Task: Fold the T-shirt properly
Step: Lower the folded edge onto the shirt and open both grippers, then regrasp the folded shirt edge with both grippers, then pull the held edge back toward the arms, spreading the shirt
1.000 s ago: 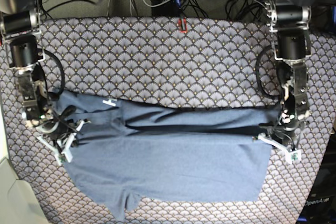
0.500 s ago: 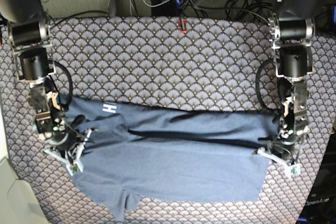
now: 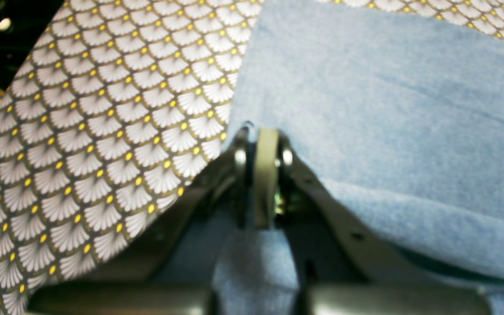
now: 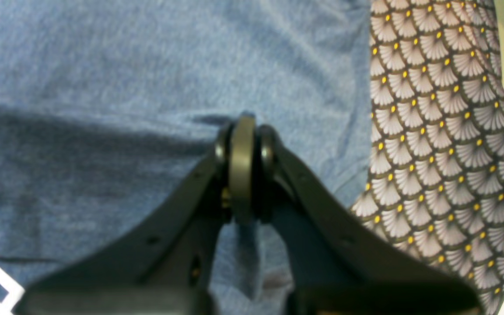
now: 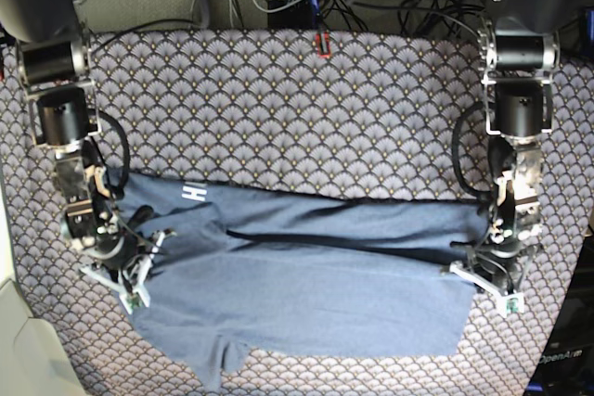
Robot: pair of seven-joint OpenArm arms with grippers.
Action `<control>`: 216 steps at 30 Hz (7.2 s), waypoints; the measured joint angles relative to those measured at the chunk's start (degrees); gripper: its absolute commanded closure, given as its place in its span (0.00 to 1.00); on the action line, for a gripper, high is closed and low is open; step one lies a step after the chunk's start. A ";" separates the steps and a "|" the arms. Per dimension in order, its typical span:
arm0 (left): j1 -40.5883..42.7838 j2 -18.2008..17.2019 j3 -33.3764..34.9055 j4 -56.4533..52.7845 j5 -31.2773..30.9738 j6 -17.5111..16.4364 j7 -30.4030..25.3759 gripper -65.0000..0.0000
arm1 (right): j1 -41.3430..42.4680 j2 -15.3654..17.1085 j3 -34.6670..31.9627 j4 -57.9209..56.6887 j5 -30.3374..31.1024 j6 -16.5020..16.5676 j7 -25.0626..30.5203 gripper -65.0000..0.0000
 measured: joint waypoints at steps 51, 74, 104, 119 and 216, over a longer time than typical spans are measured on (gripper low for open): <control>16.76 2.19 -13.73 6.23 -6.95 0.48 -3.45 0.61 | -22.60 1.66 9.16 32.02 0.02 -0.07 -14.03 0.54; 17.31 5.22 -13.90 7.52 -6.95 0.70 -7.76 0.61 | -24.09 1.92 9.18 34.67 0.02 -0.07 -15.32 0.54; 14.95 7.19 -17.64 1.73 -6.97 0.68 -8.52 0.62 | -25.03 2.71 9.18 34.60 0.02 -0.07 -15.28 0.54; 14.62 9.07 -18.01 1.73 -6.78 0.68 -8.98 0.62 | -25.38 3.78 9.49 34.67 0.02 -0.07 -15.15 0.54; 45.48 4.48 -26.16 42.53 -7.54 -0.87 16.94 0.99 | -48.35 -3.65 43.95 42.86 5.64 22.45 -22.75 1.00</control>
